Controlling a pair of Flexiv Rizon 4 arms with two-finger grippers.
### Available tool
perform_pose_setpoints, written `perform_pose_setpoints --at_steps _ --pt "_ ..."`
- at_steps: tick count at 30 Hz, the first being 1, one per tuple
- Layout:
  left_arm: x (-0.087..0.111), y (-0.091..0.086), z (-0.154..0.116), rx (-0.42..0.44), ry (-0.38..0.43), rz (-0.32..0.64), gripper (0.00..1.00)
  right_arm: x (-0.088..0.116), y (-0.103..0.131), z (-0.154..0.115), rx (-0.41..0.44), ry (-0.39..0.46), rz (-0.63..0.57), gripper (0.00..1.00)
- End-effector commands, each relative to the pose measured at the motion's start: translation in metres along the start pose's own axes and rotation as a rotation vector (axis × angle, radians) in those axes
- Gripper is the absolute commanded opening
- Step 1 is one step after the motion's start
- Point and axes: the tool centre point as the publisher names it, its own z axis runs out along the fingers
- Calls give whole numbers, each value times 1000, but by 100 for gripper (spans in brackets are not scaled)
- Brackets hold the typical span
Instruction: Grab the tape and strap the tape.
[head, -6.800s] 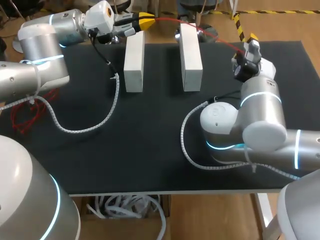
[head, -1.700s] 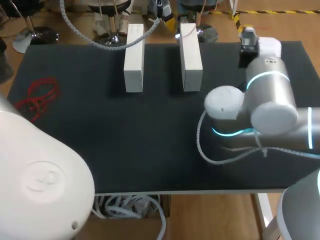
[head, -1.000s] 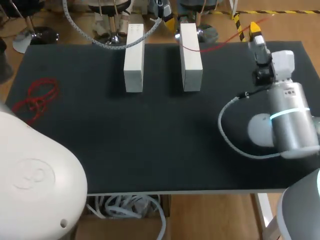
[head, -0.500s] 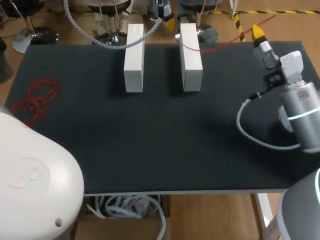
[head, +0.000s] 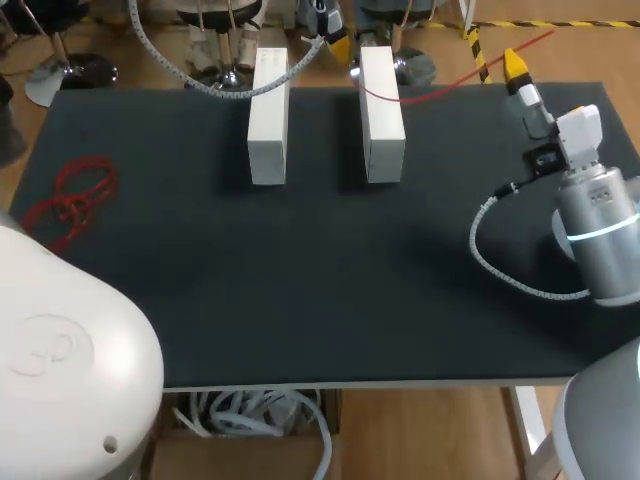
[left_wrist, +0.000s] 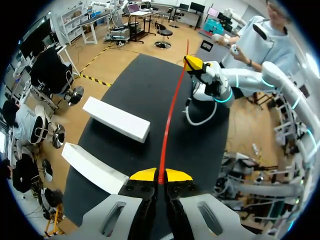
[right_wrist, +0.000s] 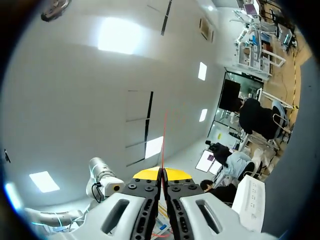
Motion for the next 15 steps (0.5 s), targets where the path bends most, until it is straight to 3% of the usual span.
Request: perform_pose_setpoints --at_steps 1,2,4,9,15 --pt "0 -1 -1 -6 -2 -2 0 -8 5 1 329 185 33 0" --pt "0 -1 -1 -6 -2 -2 0 -8 5 1 329 185 33 0" --pt "0 -1 -1 -6 -2 -2 0 -1 0 3 338 90 -7 0" --pt "0 -1 -1 -6 -2 -2 0 18 -10 7 391 -73 -248 0" --pt "0 -1 -1 -6 -2 -2 0 34 -11 19 482 -165 -551 0"
